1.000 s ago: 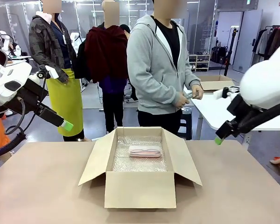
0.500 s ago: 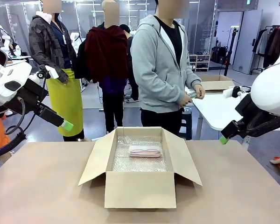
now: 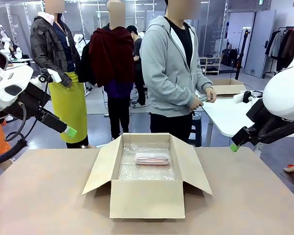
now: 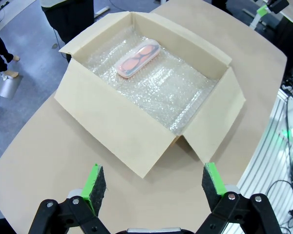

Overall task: Pack the glasses set securely to prepare it for shipping.
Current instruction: Put the Glasses case from the right side of the table into the Package Box.

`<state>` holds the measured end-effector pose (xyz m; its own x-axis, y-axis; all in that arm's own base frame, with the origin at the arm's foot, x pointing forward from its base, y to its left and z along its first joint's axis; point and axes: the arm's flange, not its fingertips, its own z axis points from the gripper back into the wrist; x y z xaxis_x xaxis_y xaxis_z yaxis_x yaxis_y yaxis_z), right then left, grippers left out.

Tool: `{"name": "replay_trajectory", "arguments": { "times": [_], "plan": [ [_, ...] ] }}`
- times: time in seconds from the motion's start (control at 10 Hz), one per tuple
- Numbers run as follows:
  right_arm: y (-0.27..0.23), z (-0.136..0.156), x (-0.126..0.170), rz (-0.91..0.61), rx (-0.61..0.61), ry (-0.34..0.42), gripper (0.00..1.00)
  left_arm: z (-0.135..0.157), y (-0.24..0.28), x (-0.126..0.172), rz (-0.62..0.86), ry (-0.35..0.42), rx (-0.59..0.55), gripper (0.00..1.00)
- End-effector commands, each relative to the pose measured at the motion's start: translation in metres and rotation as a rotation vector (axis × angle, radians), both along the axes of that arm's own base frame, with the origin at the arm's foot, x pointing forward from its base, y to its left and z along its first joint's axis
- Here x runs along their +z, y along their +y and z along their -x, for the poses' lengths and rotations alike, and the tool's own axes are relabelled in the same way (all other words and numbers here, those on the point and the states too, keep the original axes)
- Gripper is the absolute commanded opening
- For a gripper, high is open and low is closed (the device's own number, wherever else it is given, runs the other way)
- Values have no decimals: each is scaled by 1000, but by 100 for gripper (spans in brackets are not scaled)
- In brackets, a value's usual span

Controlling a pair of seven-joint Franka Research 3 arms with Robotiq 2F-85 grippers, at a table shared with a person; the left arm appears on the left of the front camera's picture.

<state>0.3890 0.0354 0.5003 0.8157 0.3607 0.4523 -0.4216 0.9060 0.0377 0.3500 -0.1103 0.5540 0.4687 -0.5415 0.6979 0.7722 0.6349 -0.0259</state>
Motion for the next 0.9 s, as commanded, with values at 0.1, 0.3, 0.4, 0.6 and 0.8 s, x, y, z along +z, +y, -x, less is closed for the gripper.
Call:
{"name": "replay_trajectory", "arguments": {
  "times": [0.1, 0.3, 0.4, 0.6, 0.8],
  "plan": [
    [0, -2, 2, 5, 6, 7, 100, 0, 1, 1, 17, -5, -6, 100],
    [0, -2, 2, 5, 6, 7, 100, 0, 1, 1, 17, -5, -6, 100],
    [0, -2, 2, 5, 6, 7, 100, 0, 1, 1, 17, -5, -6, 100],
    [0, -2, 2, 5, 6, 7, 100, 0, 1, 1, 17, -5, -6, 100],
    [0, -2, 2, 5, 6, 7, 100, 0, 1, 1, 17, -5, -6, 100]
  ]
}}
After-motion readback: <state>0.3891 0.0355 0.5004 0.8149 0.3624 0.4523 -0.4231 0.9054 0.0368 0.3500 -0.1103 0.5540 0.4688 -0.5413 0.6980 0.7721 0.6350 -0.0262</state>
